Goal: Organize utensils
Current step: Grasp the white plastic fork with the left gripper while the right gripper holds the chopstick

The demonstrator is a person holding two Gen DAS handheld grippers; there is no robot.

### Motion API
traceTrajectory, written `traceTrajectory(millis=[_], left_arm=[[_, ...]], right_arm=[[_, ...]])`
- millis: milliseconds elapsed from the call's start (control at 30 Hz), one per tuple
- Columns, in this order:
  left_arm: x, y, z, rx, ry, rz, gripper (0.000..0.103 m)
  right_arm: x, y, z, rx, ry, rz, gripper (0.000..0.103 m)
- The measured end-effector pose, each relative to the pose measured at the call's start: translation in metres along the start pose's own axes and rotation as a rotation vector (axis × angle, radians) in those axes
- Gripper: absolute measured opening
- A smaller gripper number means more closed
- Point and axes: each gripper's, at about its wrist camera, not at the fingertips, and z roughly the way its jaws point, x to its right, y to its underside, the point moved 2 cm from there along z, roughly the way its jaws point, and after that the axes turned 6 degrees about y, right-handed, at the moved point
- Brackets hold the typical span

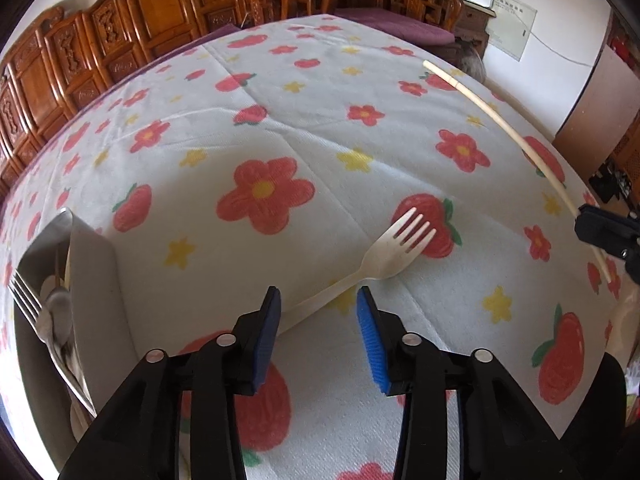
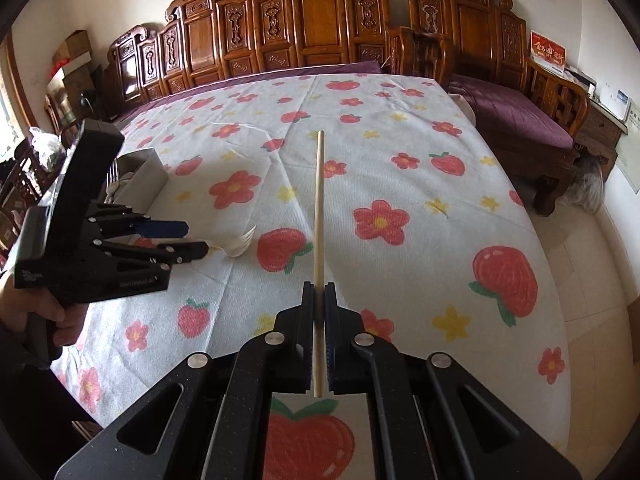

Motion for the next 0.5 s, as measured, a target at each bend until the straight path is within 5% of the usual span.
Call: traceTrajectory(millis=[200,300,367,500], left_arm=[[0.006,0.0,0.007,-0.047,0.009,0.001,0.039],[0.007,0.0,0.006,-0.069,0.025,-0.014,0.029],[0.009,0.0,0.005,-0.084,0.028,-0.013,0.013],[0.017,0.006,0.003,-0.1,0.017,0.009,0.006]], right_arm=[[0.005,-0.003,-0.004,0.011,-0.011,0.018,0.006],[0.006,-0.004,-0.006,0.013,-0.016,0.025,0.006],[0.004,-0.003,-0.008,0.015,-0.019,0.019,0.006],[-0.001,-0.004,-0.009,0.017,-0.023,0.004,0.006]])
